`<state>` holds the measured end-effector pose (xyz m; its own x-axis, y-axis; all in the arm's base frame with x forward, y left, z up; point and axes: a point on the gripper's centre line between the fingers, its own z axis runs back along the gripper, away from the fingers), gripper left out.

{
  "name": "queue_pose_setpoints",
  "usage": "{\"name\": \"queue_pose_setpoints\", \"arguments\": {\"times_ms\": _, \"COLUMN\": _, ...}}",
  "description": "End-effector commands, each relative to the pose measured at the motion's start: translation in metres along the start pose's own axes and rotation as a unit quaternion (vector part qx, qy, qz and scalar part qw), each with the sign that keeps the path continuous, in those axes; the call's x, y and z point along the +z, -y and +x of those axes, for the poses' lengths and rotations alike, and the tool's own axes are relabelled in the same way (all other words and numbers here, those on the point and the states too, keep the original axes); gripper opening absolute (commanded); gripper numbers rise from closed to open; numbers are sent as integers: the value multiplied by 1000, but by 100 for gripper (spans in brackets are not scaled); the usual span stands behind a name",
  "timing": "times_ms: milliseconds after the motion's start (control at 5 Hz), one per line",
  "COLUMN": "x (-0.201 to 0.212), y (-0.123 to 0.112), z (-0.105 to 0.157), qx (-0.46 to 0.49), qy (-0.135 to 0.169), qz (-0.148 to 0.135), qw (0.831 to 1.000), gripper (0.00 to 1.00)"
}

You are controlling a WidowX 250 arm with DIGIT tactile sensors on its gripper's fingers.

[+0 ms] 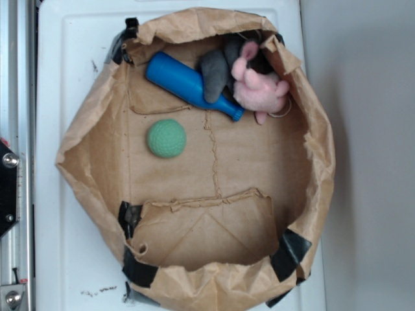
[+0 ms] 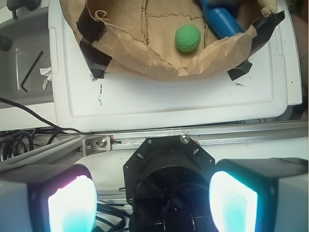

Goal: Grab the green ball.

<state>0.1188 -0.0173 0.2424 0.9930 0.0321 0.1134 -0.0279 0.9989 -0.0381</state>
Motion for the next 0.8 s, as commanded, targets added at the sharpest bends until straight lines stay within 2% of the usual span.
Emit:
{"name": "queue_pose_setpoints", "arguments": {"times_ms": 0, "x": 0, "y": 0, "z": 0, "qx": 0, "qy": 0, "qz": 0, "qw": 1000, "gripper": 100}}
{"name": "queue_pose_setpoints", "arguments": {"times_ms": 200, "x": -6, "y": -10, "z": 43, "qx": 46, "qy": 10, "qz": 10, "qw": 999, "gripper": 100}}
{"name": "queue_pose_setpoints", "arguments": {"times_ms": 600, "x": -23, "y": -37, "z": 101, "qx": 67, "qy": 62, "qz": 40, "qw": 995, "gripper": 100}}
